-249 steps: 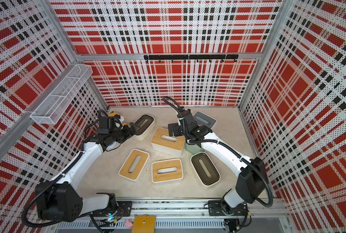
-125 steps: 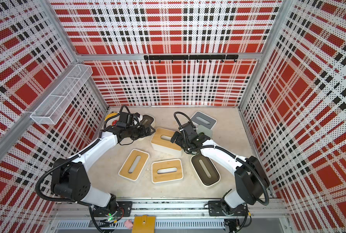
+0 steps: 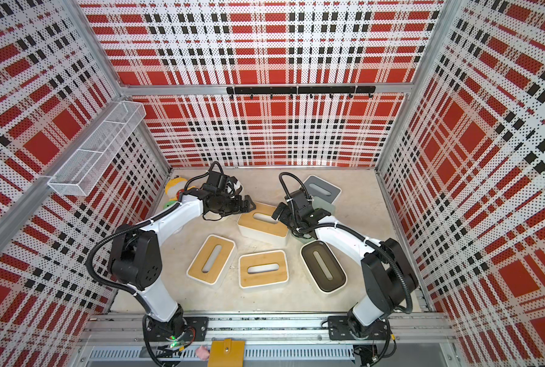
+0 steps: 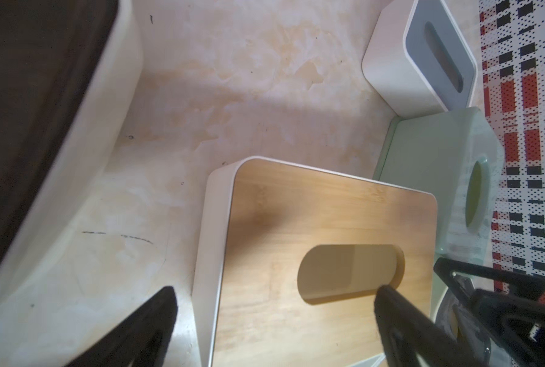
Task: Stack the tissue boxes
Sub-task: Adjust the tissue box at the center of the board.
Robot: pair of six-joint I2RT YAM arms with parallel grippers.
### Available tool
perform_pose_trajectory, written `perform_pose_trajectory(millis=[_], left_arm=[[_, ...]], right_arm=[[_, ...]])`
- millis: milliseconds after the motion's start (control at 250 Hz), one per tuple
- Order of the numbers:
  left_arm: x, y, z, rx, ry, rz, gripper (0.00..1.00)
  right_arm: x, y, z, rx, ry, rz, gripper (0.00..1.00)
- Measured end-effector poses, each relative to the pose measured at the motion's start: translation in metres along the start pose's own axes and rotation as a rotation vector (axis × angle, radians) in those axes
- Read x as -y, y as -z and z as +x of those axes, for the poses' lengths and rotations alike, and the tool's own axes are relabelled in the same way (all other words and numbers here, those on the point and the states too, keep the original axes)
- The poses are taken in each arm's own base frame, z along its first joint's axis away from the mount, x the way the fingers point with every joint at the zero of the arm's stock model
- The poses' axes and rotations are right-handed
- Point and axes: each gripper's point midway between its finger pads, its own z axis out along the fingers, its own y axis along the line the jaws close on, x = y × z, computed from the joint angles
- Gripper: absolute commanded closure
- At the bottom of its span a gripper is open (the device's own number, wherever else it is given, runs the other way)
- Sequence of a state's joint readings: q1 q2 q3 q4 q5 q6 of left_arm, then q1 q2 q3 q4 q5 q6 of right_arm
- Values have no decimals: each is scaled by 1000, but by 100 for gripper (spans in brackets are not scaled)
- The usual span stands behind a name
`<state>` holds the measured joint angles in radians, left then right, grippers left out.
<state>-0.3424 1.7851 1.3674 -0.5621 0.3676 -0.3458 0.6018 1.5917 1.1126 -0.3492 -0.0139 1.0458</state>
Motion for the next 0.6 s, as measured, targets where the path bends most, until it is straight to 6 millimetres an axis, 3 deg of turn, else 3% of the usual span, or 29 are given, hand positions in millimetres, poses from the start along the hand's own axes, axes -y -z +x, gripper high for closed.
perform_pose_trajectory(millis=[160, 356, 600], left_arm=[[2, -17, 9, -48, 1, 9, 1], [3, -20, 15, -57, 10, 18, 1], [-4, -25, 40, -88, 51, 8, 1]], right_arm=[[1, -12, 1, -27, 4, -11, 0], [1, -25, -4, -44, 32, -9, 0], [-3, -31, -15, -42, 48, -32, 0]])
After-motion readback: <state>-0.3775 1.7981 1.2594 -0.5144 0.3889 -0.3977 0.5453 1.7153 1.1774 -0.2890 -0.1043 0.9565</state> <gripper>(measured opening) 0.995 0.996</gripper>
